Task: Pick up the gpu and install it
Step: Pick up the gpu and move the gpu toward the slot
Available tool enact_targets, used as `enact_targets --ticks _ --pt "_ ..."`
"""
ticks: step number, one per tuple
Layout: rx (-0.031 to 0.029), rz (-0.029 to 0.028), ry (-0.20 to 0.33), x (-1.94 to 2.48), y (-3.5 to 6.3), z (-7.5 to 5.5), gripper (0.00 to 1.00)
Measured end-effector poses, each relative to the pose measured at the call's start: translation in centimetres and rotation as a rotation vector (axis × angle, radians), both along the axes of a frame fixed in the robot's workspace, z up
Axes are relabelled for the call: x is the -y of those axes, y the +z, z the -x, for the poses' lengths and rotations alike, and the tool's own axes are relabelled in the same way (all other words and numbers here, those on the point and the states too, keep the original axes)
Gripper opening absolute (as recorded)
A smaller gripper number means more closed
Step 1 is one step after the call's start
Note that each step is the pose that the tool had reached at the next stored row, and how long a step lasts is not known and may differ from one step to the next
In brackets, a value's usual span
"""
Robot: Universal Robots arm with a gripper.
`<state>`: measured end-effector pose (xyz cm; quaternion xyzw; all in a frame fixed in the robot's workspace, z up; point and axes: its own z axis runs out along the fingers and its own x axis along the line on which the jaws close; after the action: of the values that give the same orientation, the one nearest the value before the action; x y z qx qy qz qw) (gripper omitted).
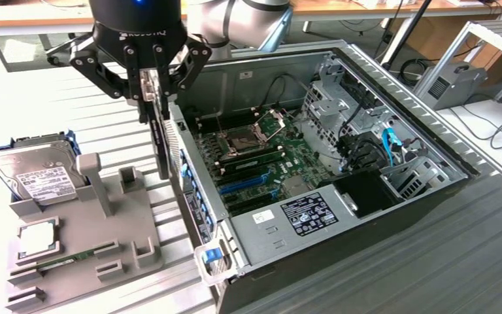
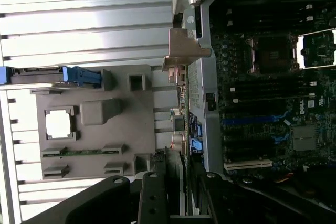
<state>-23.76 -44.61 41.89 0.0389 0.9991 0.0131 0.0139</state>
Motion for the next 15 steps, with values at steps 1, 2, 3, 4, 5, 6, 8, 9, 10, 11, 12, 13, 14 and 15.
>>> enact_targets --ticks 1,2,3,4,5,6,8,9,10,11,12,13,14,15 --pt "0.0000 0.0000 0.000 0.00 0.00 -0.1 0.29" --pt "0.0000 0.0002 0.000 0.00 0.00 -0.2 0.29" --pt "0.0000 0.0002 0.000 0.00 -0.01 -0.2 0.29" --pt "0.0000 0.0003 0.000 0.00 -0.01 -0.3 0.29" --pt "0.0000 0.0004 0.000 0.00 -0.02 -0.4 0.29" --pt "0.0000 0.0005 0.000 0.00 -0.02 -0.5 0.29" --pt "0.0000 0.0007 0.000 0.00 -0.02 -0.6 0.29" --pt "0.0000 0.0008 0.000 0.00 -0.02 -0.7 0.29" --pt "0.0000 0.0009 0.000 0.00 -0.02 -0.7 0.29" --pt "0.0000 0.0010 0.000 0.00 -0.03 -0.8 0.29" --pt "0.0000 0.0012 0.000 0.00 -0.03 -0.9 0.29" --pt "0.0000 0.0033 0.000 0.00 -0.08 -1.5 0.29" --pt "0.0000 0.0038 0.000 0.00 -0.10 -1.7 0.29" --pt "0.0000 0.0041 0.000 0.00 -0.10 -1.8 0.29"
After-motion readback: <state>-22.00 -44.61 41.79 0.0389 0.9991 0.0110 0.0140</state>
